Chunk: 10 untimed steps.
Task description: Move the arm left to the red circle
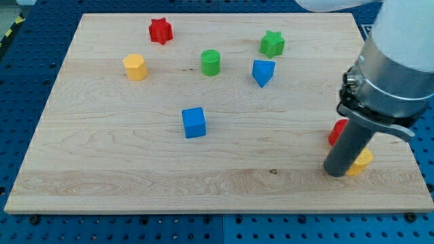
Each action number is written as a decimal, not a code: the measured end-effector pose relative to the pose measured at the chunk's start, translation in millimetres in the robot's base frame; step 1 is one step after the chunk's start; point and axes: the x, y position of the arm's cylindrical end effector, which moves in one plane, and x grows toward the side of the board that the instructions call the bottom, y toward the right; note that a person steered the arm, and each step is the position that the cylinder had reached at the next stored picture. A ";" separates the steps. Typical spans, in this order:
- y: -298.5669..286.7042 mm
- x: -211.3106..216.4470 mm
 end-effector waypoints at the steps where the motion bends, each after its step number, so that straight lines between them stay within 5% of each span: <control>1: 3.5 0.0; 10: -105.3 -43.1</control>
